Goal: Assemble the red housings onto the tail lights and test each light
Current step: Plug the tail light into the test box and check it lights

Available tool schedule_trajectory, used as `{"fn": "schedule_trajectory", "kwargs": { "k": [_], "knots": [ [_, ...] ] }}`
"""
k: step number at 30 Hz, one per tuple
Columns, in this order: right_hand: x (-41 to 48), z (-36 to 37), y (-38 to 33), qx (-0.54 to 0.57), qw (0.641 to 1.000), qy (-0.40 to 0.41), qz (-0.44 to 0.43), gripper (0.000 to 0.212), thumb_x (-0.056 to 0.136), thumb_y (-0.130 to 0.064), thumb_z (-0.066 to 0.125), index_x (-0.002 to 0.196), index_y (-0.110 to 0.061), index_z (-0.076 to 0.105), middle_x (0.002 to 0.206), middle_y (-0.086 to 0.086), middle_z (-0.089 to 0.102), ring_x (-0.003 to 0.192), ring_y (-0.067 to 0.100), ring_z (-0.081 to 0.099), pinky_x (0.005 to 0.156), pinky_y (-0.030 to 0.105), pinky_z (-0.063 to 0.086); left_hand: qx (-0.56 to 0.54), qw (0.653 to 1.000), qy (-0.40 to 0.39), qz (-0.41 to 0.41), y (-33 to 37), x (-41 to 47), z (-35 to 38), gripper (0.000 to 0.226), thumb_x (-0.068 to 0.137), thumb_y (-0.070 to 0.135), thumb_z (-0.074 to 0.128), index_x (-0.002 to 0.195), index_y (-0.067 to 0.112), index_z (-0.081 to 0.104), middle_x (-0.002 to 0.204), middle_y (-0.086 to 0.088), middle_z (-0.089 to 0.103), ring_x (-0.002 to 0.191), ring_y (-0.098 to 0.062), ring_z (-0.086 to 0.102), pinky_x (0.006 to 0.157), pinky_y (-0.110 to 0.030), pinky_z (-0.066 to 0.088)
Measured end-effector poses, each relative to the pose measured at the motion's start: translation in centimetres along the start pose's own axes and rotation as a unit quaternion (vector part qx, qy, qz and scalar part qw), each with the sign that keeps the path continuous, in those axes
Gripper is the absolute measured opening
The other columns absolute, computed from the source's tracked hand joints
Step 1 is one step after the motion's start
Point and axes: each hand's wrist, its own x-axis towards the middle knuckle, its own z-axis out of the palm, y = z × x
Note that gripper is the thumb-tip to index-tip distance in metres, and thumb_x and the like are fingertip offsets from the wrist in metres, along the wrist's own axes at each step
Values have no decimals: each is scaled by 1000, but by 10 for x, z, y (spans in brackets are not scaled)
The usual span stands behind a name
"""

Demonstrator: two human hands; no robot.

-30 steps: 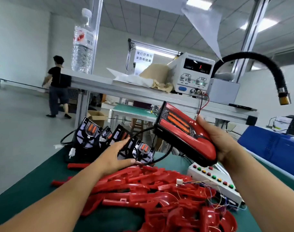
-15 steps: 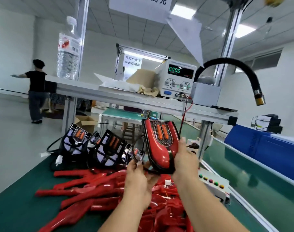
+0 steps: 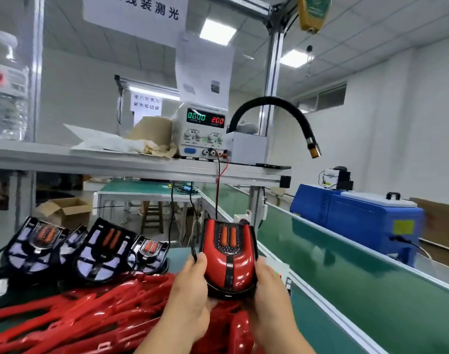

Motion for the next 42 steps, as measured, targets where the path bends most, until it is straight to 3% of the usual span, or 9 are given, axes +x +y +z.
{"fn": "schedule_trajectory", "kwargs": {
  "k": [2, 8, 13, 19, 23, 27, 30, 35, 42],
  "knots": [
    [1, -26, -9, -5, 1000, 25, -16, 28, 98, -21, 52, 94, -1, 72, 94, 27, 71, 82, 33, 68, 78, 54, 55, 22, 999, -18, -38, -8, 2, 21, 29, 106, 27, 39, 109, 13, 64, 92, -13, 76, 81, -31, 74, 69, -43, 58],
    [17, -110, -51, -45, 989, 120, -74, 24, 95, -10, 56, 89, 7, 71, 77, 20, 71, 73, 27, 66, 73, 42, 56, 53, 975, -98, -194, -47, 29, 106, 39, 104, 31, 43, 110, 0, 66, 87, -20, 75, 76, -33, 71, 55, -37, 56],
    [46, -157, -83, 22, 985, 162, -60, 20, 94, -1, 55, 79, 9, 63, 55, 15, 67, 46, 21, 64, 42, 29, 52, 83, 957, -129, -246, -73, 59, 168, 33, 103, 20, 45, 97, -3, 68, 75, -21, 73, 73, -31, 67, 53, -37, 55],
    [94, -193, -87, 27, 981, 184, -47, 21, 95, -8, 57, 86, 8, 66, 73, 19, 68, 68, 29, 61, 59, 32, 49, 130, 958, -110, -232, -104, 97, 210, 23, 100, 19, 54, 95, 0, 66, 83, -19, 71, 71, -32, 65, 43, -34, 53],
    [123, -213, -82, -4, 981, 190, -39, 23, 98, -11, 52, 86, 5, 64, 86, 21, 66, 73, 29, 60, 54, 28, 47, 124, 962, -103, -222, -123, 111, 220, 26, 99, 20, 57, 109, -2, 64, 96, -21, 71, 74, -30, 66, 52, -34, 54],
    [150, -226, -86, -32, 982, 176, -59, 24, 93, -4, 43, 93, 12, 62, 84, 34, 56, 76, 26, 49, 69, 35, 41, 88, 974, -85, -192, -139, 118, 217, 20, 94, 9, 63, 108, -4, 64, 89, -14, 72, 76, -23, 66, 52, -28, 55],
    [166, -229, -87, -26, 992, 112, -51, 29, 93, 1, 41, 96, 12, 68, 98, 34, 67, 83, 33, 61, 77, 42, 53, 77, 991, -48, -96, -158, 116, 217, 34, 90, 6, 67, 123, -1, 60, 104, -10, 69, 94, -26, 67, 78, -37, 57],
    [185, -223, -83, -64, 997, 32, -7, 29, 88, 3, 46, 94, 8, 73, 99, 29, 70, 84, 35, 69, 77, 41, 58, 70, 995, 64, -9, -171, 106, 222, 48, 86, 8, 73, 131, 3, 57, 82, 10, 59, 81, -18, 62, 88, -34, 51],
    [204, -220, -91, -113, 989, 62, -67, 26, 95, 0, 46, 104, 20, 60, 89, 22, 64, 73, 24, 57, 63, 28, 50, 42, 996, 4, -78, -150, 148, 219, 60, 91, 7, 68, 144, 5, 42, 139, -18, 55, 118, -31, 59, 107, -44, 45]
  ]
}}
